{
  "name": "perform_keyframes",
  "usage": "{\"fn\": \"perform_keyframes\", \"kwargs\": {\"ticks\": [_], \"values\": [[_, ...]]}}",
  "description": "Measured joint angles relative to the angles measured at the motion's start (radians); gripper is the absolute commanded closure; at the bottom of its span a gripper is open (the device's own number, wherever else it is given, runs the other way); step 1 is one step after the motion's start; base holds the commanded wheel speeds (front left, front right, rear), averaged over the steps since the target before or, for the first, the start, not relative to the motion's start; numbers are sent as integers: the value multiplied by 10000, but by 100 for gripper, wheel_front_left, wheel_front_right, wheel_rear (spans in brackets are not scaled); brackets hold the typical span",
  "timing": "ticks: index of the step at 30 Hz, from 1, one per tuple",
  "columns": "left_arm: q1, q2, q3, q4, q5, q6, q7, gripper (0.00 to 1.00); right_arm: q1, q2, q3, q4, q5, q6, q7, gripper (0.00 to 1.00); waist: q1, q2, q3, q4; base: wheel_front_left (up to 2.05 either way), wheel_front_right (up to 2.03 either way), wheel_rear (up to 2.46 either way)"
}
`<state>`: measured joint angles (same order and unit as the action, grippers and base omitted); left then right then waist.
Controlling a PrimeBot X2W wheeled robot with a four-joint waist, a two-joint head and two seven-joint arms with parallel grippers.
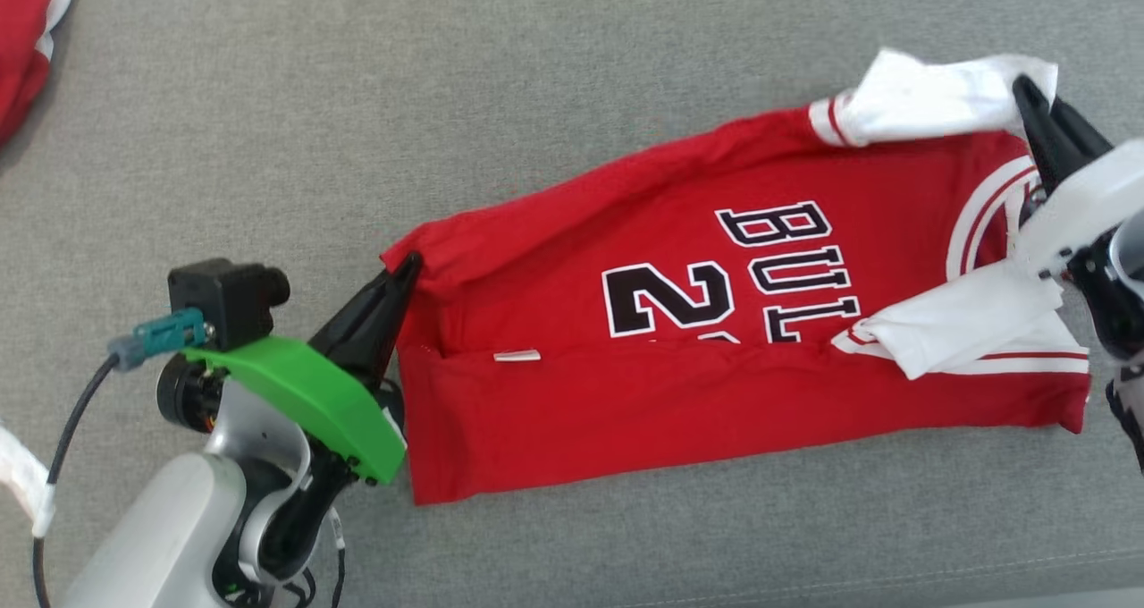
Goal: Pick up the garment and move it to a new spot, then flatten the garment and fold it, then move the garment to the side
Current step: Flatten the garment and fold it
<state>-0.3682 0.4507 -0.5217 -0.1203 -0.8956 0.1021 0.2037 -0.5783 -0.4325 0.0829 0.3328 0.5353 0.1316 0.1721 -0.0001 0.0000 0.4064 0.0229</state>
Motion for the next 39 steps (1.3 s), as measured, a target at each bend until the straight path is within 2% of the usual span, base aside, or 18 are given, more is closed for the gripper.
{"fn": "perform_keyframes", "kwargs": {"ticks": [4, 7, 11, 17, 18, 19, 20, 21, 22, 26, 29, 34, 39], "values": [[875, 178, 207, -548, -63, 192, -393, 100, 1368, 176, -499, -1091, 148, -4, 228, 100, 0, 0, -268, -305, 0, 0, 0], [1423, 320, 316, -857, -219, 293, -570, 100, 2124, 606, -779, -1705, 150, -2, 443, 100, 0, 0, -434, -569, 0, 0, 0], [1839, 449, 385, -1009, -224, 370, -706, 100, 2698, 1074, -917, -2075, 77, -4, 656, 100, 0, 0, -603, -844, 0, 0, 0], [2150, 552, 504, -1127, -332, 493, -773, 100, 2982, 1430, -1101, -2324, -92, -2, 834, 100, 0, 0, -796, -1038, 0, 0, 0], [2182, 594, 477, -1124, -326, 504, -734, 86, 3024, 1459, -1120, -2322, -125, -4, 884, 89, 0, 0, -806, -1048, 0, 0, 0], [2193, 642, 431, -1120, -276, 504, -729, 56, 3080, 1478, -1124, -2316, -132, -4, 953, 83, 0, 0, -813, -1049, 0, 0, 0], [2195, 667, 418, -1110, -253, 504, -732, 13, 3107, 1507, -1120, -2307, -163, -4, 997, 67, 0, 0, -818, -1046, 0, 0, 0], [2216, 719, 372, -1070, -197, 474, -732, 0, 3125, 1532, -1081, -2309, -192, -4, 1012, 23, 0, 0, -829, -1044, 0, 0, 0], [2260, 809, 314, -1007, -52, 458, -782, 0, 3143, 1524, -993, -2297, -196, -4, 1127, 0, 0, 0, -847, -1045, 0, 0, 0], [2610, 1093, 127, -711, 669, 525, -1160, 0, 3419, 1235, -836, -2148, -416, -8, 1580, 0, 0, 0, -940, -1064, 0, 0, 0], [2872, 989, 295, -702, 1210, 861, -2167, 0, 3370, 1195, -890, -2332, -265, -8, 2010, 0, 0, 0, -1008, -1090, 0, 0, 0], [3232, 502, 575, -660, 2203, 1417, -4075, 0, 2823, 1168, -1509, -2397, -539, -12, 2351, 0, 0, 0, -1006, -1072, 0, 0, 0], [3270, -255, 844, -539, 3156, 1618, -4617, 0, 2532, 1356, -1404, -1406, -1200, -10, 2986, 0, 0, 0, -931, -894, 0, 0, 0]]}}
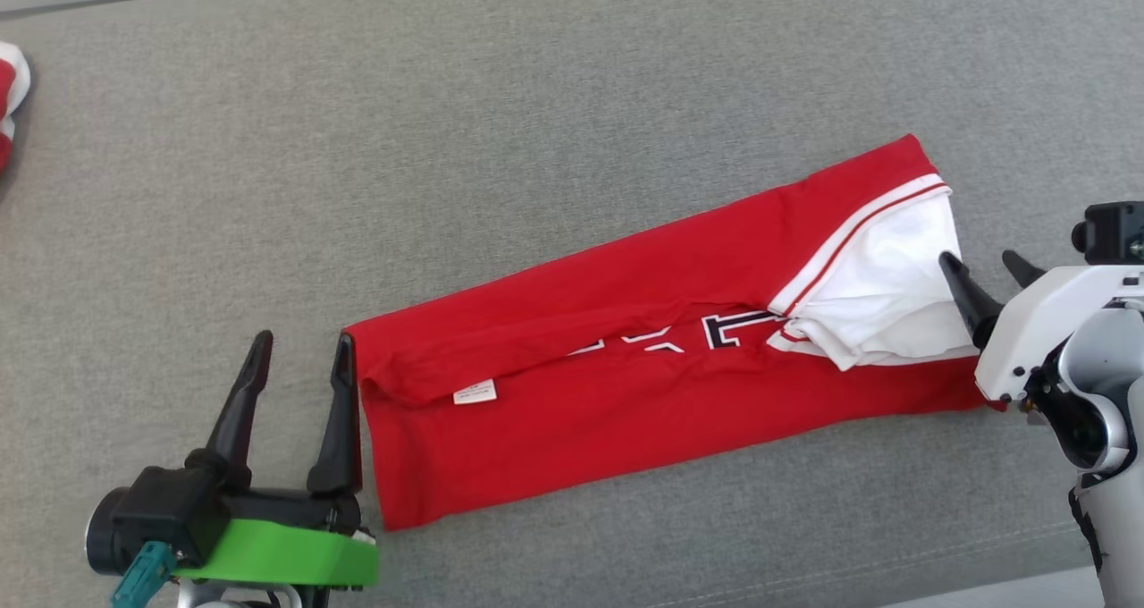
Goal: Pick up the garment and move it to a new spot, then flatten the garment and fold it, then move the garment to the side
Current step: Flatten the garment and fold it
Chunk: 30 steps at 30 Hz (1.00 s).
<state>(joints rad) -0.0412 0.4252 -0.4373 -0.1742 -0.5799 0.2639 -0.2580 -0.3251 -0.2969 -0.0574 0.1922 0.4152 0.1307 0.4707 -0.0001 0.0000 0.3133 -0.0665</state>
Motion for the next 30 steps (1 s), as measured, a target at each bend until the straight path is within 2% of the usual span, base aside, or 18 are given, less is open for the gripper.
{"fn": "perform_keyframes", "kwargs": {"ticks": [5, 10, 11, 12, 15, 18, 24, 27, 30], "values": [[192, -999, 886, -146, 1076, -188, -48, 0, -292, 82, 25, 1187, -483, 0, 176, 0, 0, 0, 58, 279, 0, 0, 0], [611, -1916, 1595, 92, 1710, -943, -50, 0, -660, 58, 305, 2146, -334, -4, 113, 0, 0, 0, 40, 554, 0, 0, 0], [638, -2054, 1745, 178, 1827, -1120, -50, 0, -739, 52, 360, 2274, -219, -4, 35, 12, 0, 0, 18, 601, 0, 0, 0], [680, -2176, 1875, 238, 1916, -1250, -50, 0, -795, 59, 414, 2364, -67, -4, -8, 100, 0, 0, -6, 633, 0, 0, 0], [807, -2592, 2290, 437, 2176, -1678, -63, 0, -917, 63, 464, 2640, 443, 0, -360, 100, 0, 0, -130, 703, 0, 0, 0], [983, -2970, 2648, 677, 2322, -2105, -63, 0, -953, -347, 360, 2897, 587, 13, -798, 100, 0, 0, -266, 744, 0, 0, 0], [1220, -3517, 3298, 1057, 2587, -2757, -63, 0, -1034, -2004, -709, 3175, 658, 10, -1354, 100, 0, 0, -589, 853, 0, 0, 0], [1406, -3651, 3499, 1166, 2600, -2913, -63, 0, -1106, -2633, -830, 2640, 782, 8, -1292, 100, 0, 0, -757, 919, 0, 0, 0], [1540, -3716, 3618, 1241, 2608, -3012, -63, 0, -1100, -3087, -249, 1555, 1057, 6, -970, 100, 0, 0, -926, 957, 0, 0, 0]]}}
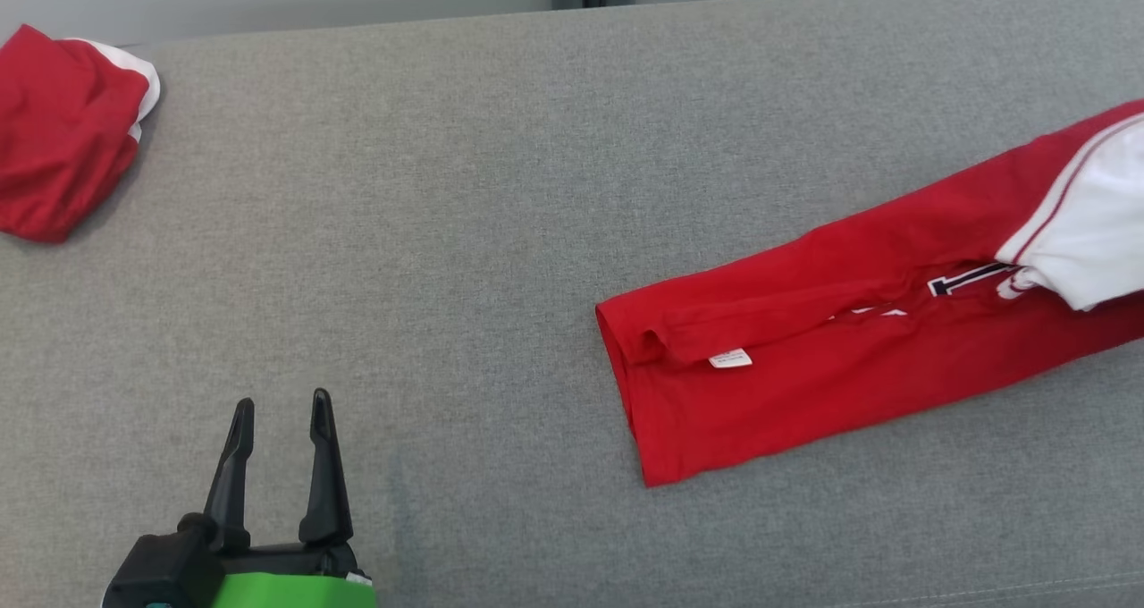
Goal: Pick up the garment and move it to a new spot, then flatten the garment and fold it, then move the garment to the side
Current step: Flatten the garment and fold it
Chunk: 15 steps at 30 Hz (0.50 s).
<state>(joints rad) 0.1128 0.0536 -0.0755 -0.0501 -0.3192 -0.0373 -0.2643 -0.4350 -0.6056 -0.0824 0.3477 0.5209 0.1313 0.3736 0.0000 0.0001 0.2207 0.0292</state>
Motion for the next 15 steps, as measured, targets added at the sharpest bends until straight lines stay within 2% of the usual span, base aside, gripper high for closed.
{"fn": "perform_keyframes", "kwargs": {"ticks": [3, 7, 9, 15], "values": [[96, -13, 21, 10, -121, -12, 0, 0, 71, -69, 1051, -1390, 568, 0, 564, 100, 0, 0, -160, 5, 0, 0, 0], [102, -25, -199, -65, -487, 215, 0, 0, 559, 247, 2640, -3012, 1321, 2, 1384, 100, 0, 0, -284, 17, 0, 0, 0], [100, -27, -265, -67, -531, 288, 0, 0, 658, 642, 3076, -3338, 1340, 2, 1519, 100, 0, 0, -287, 14, 0, 0, 0], [55, -29, -360, 2, -742, 466, 0, 0, 1127, 2690, 3662, -2943, 523, 0, 1283, 100, 0, 0, -254, 115, 0, 0, 0]]}}
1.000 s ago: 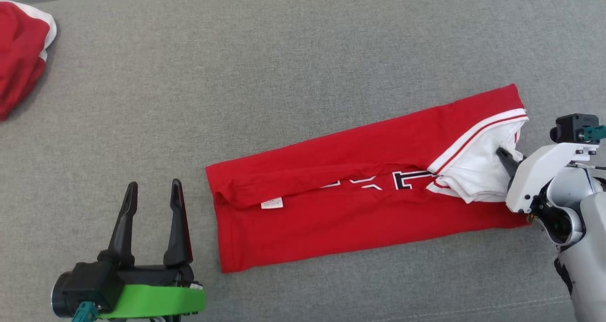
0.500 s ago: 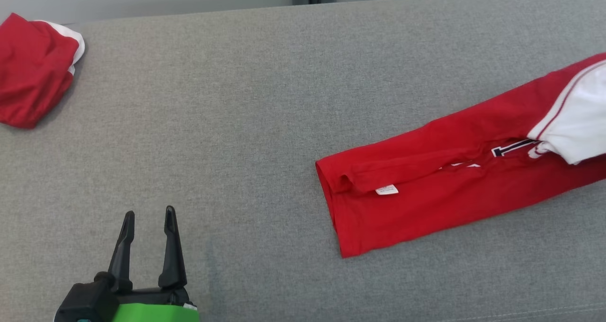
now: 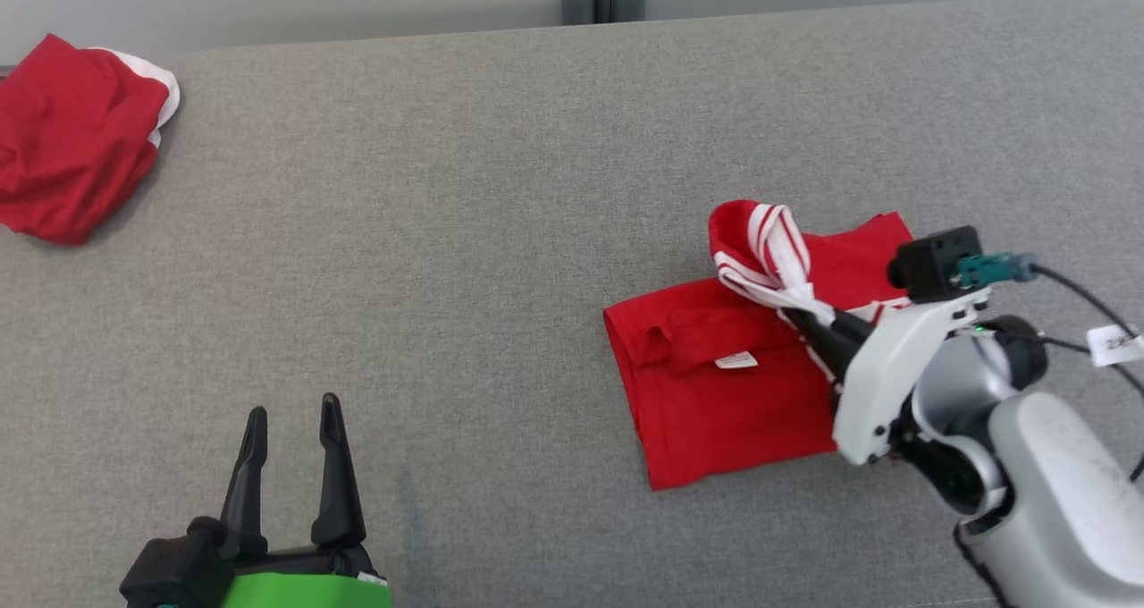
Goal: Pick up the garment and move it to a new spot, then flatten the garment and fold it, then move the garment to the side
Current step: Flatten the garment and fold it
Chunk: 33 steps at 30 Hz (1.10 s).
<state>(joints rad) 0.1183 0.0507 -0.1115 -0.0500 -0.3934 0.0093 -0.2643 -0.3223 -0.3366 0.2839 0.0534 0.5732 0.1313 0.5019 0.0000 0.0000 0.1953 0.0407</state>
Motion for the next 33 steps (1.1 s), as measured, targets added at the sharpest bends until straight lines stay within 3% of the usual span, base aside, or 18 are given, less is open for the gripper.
{"fn": "perform_keyframes", "kwargs": {"ticks": [6, 14, 15, 16, 17, 25, 30, 33], "values": [[-21, 0, -155, 130, -38, 13, 0, 0, 277, 1526, 295, 807, -859, 0, -713, 100, 0, 0, -1, 89, 0, 0, 0], [-12, -2, -178, 251, -35, 54, 0, 0, 303, 2266, 640, 1453, -1273, -6, -1469, 100, 0, 0, -120, 73, 0, 0, 0], [-12, -2, -173, 261, -35, 52, 0, 0, 303, 2305, 750, 1459, -1273, -6, -1595, 73, 0, 0, -143, 67, 0, 0, 0], [-12, -2, -165, 282, -35, 44, 0, 0, 303, 2345, 815, 1459, -1269, -6, -1718, 13, 0, 0, -165, 61, 0, 0, 0], [-8, -2, -130, 341, -31, 27, 0, 0, 306, 2418, 842, 1465, -1221, -6, -1837, 0, 0, 0, -199, 53, 0, 0, 0], [43, -4, 431, 443, -19, 69, 0, 0, 749, 2688, 1104, 393, -123, -6, -2997, 0, 0, 0, -539, 45, 0, 0, 0], [270, -6, 464, 454, 100, 6, 0, 0, 1234, 2332, 617, -213, -529, -6, -4136, 0, 0, 0, -778, -30, 0, 0, 0], [412, -6, 535, 451, 136, 4, 0, 0, 1606, 1866, 35, -188, -1409, -6, -5022, 0, 0, 0, -977, -83, 0, 0, 0]]}}
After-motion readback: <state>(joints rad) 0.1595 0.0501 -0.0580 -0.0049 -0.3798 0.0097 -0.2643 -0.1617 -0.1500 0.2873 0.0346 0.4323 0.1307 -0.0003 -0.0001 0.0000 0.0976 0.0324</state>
